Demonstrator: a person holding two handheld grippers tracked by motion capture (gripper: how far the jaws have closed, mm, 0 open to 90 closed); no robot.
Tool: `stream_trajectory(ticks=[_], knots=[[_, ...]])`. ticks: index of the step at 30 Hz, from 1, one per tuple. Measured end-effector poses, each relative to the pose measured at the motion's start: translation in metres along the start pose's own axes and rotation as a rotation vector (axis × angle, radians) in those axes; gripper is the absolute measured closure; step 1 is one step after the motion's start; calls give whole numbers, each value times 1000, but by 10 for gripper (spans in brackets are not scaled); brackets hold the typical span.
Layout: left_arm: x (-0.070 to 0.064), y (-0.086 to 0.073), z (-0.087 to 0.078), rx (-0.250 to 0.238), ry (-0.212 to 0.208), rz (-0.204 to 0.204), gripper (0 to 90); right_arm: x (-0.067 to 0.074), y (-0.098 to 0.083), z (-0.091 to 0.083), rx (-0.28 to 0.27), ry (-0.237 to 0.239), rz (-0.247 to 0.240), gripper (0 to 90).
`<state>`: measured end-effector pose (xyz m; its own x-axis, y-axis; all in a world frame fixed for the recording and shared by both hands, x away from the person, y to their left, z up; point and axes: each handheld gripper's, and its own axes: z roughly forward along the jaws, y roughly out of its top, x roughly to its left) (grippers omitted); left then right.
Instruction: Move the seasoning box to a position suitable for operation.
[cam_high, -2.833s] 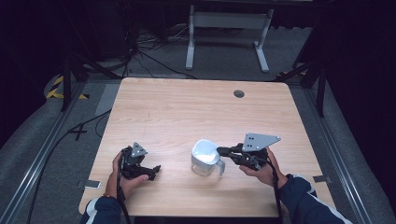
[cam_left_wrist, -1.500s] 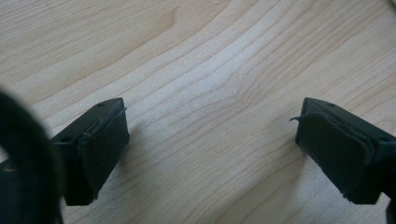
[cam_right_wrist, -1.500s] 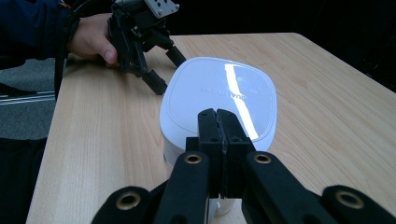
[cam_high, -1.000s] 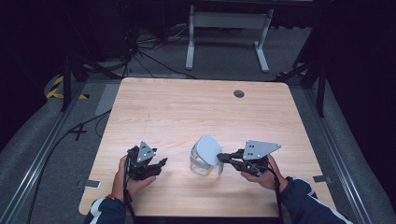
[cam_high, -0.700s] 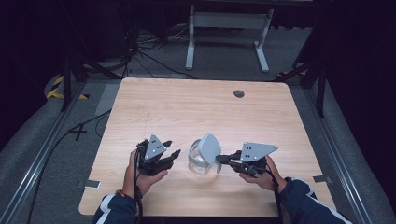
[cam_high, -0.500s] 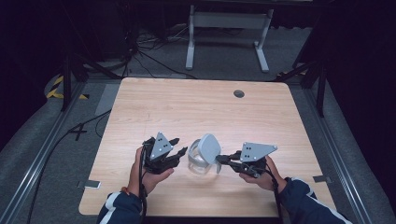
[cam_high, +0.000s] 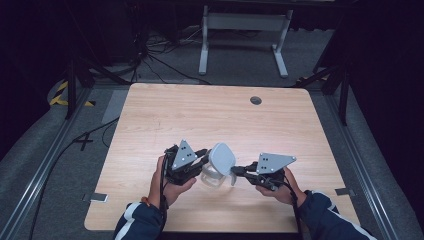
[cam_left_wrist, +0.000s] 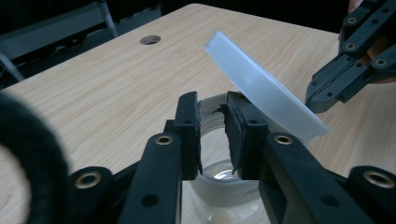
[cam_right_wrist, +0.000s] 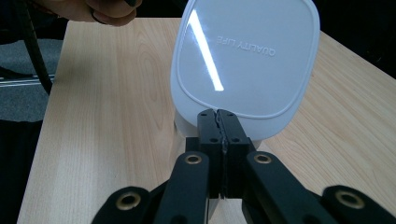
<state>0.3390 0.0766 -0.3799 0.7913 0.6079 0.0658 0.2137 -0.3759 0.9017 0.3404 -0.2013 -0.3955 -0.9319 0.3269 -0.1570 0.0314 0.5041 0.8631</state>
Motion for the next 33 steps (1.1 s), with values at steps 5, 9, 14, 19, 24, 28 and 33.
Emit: stream_trajectory(ticks=[5,9,14,19,24,28,33], knots=[[-4,2,2,7,-33,20,856,0,0,0,5,0,-6,897],[-4,4,3,16,-56,40,895,0,-1,0,4,-9,-1,896],[-6,6,3,2,-65,36,895,1,-2,-1,6,-14,0,896],[-8,10,5,-4,-83,43,887,1,-5,-7,8,-36,12,896],[-15,17,10,2,-105,80,888,1,-10,-14,18,-59,24,895],[-21,21,15,1,-132,95,889,2,-15,-19,29,-77,33,894],[-27,27,23,5,-162,134,877,3,-20,-28,33,-97,47,894]])
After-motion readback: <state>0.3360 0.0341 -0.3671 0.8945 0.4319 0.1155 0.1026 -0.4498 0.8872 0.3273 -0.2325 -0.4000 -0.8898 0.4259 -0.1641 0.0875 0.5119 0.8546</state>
